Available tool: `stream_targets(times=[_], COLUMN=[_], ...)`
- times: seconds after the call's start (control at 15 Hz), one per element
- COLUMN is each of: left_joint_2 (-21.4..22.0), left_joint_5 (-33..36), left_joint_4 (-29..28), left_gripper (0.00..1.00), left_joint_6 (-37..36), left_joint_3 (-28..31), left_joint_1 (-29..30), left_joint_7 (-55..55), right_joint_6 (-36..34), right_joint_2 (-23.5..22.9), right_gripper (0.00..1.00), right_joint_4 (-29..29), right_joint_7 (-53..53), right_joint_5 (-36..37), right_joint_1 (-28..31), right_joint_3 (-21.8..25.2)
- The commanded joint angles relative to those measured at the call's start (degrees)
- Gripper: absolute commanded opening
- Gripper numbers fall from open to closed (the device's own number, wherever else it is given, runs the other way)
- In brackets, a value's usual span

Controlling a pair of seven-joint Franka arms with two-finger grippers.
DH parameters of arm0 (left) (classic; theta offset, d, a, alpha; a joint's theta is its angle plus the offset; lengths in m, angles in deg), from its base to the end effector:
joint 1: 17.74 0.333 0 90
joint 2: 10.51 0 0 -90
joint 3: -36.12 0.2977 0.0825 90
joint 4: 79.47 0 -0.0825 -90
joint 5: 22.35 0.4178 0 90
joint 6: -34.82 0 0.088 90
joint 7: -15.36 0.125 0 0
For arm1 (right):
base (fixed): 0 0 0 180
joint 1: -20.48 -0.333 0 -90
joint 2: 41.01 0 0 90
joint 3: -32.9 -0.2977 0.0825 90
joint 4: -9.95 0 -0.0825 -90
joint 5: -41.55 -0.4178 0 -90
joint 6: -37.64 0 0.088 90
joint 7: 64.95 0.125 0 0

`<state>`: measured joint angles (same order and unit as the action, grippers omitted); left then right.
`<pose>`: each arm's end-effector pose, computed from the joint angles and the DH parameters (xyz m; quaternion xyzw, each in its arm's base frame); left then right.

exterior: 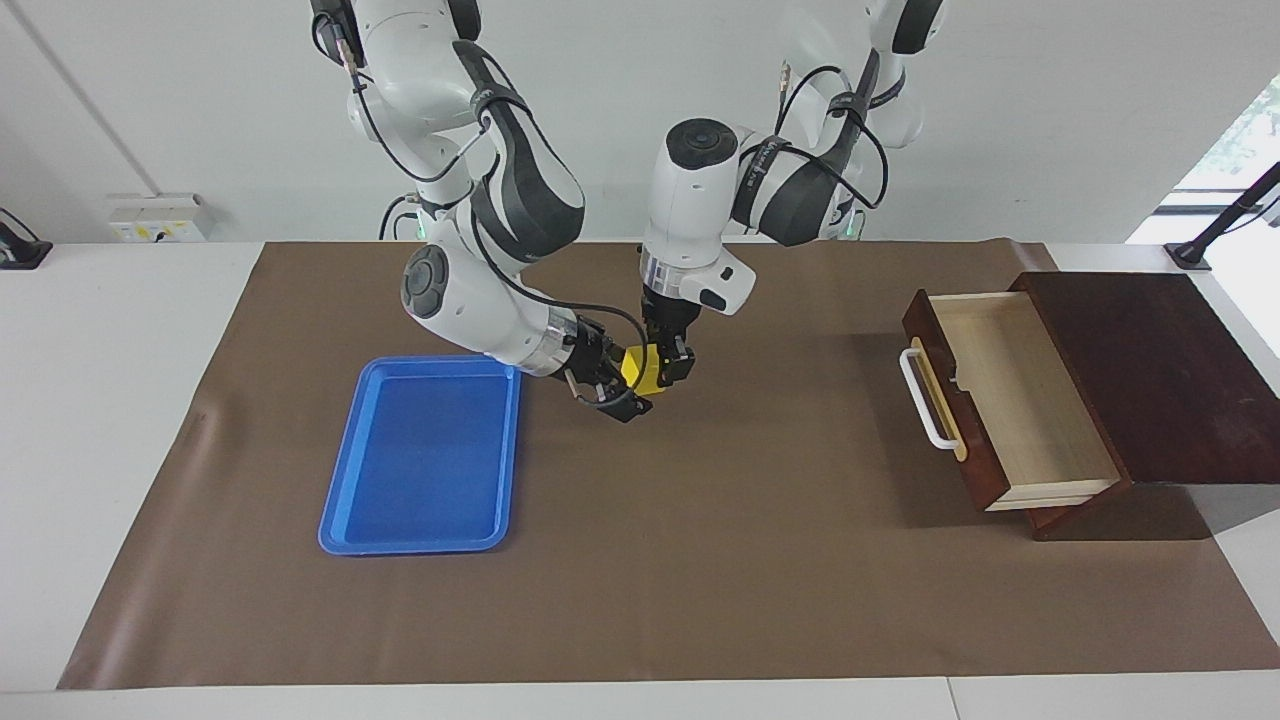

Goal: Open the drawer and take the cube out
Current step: 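Close the right gripper on the yellow cube held by the left gripper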

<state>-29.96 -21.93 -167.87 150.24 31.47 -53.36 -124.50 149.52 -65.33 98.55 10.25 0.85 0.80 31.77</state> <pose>0.5408 -0.4499 0.4251 0.6426 0.7632 -0.0100 0.0666 0.6434 0.3009 0.3760 -0.7717 0.5464 0.2476 0.2112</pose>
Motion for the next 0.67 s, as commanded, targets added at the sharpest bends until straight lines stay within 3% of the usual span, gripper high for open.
stream_targets(times=[0.0, 0.6], left_joint_2=[-0.60, -0.60], left_joint_5=[0.45, 0.45], left_joint_4=[1.22, 1.22], left_gripper=[0.00, 0.00], left_joint_6=[0.42, 0.42], left_joint_3=[0.69, 0.69], left_joint_1=[-0.76, -0.76], left_joint_7=[-1.91, -2.00], right_joint_6=[1.06, 1.41], right_joint_2=[-0.20, -0.12], right_gripper=[1.00, 0.99], right_joint_4=[0.08, 0.70], right_joint_7=[1.35, 1.44], right_joint_5=[-0.97, -0.79], right_joint_1=[-0.45, -0.45], right_joint_3=[-0.01, -0.01])
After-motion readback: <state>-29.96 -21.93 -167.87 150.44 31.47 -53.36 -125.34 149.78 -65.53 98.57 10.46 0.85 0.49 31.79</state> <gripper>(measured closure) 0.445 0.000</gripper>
